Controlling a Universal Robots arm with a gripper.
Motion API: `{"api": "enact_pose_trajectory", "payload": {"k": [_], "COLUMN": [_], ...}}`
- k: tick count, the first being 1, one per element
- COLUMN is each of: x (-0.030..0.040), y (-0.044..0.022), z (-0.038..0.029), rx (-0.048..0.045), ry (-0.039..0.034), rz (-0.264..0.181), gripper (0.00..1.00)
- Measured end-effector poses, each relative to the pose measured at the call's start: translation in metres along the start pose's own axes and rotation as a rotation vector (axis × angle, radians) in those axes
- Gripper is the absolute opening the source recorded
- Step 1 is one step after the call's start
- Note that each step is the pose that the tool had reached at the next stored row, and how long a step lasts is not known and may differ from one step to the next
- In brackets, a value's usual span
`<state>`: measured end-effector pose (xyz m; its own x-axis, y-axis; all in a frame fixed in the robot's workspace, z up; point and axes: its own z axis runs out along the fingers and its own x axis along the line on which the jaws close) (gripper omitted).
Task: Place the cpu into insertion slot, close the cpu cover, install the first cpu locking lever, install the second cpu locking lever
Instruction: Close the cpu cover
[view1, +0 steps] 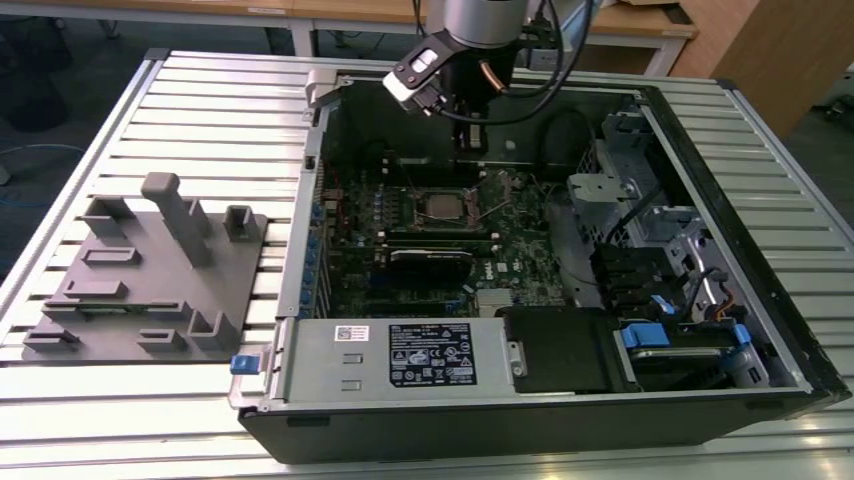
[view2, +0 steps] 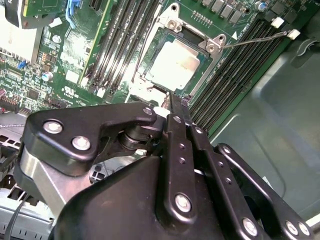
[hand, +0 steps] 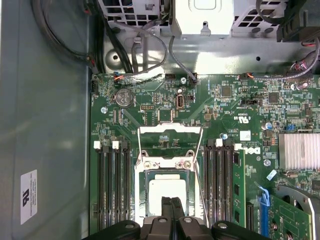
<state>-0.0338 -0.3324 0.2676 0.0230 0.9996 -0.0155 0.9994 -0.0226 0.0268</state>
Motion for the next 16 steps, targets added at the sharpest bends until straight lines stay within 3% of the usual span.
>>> {"api": "enact_pose_trajectory", "payload": {"k": [10, 16], "x": [0.0003, 0.0003], "y": [0.0125, 0.0130], "z": [0.0003, 0.0004], "rx": [0.0000, 0.0000], "ry": [0.0000, 0.0000], "rz": [0.000, 0.000], "gripper": [0.10, 0.10]}}
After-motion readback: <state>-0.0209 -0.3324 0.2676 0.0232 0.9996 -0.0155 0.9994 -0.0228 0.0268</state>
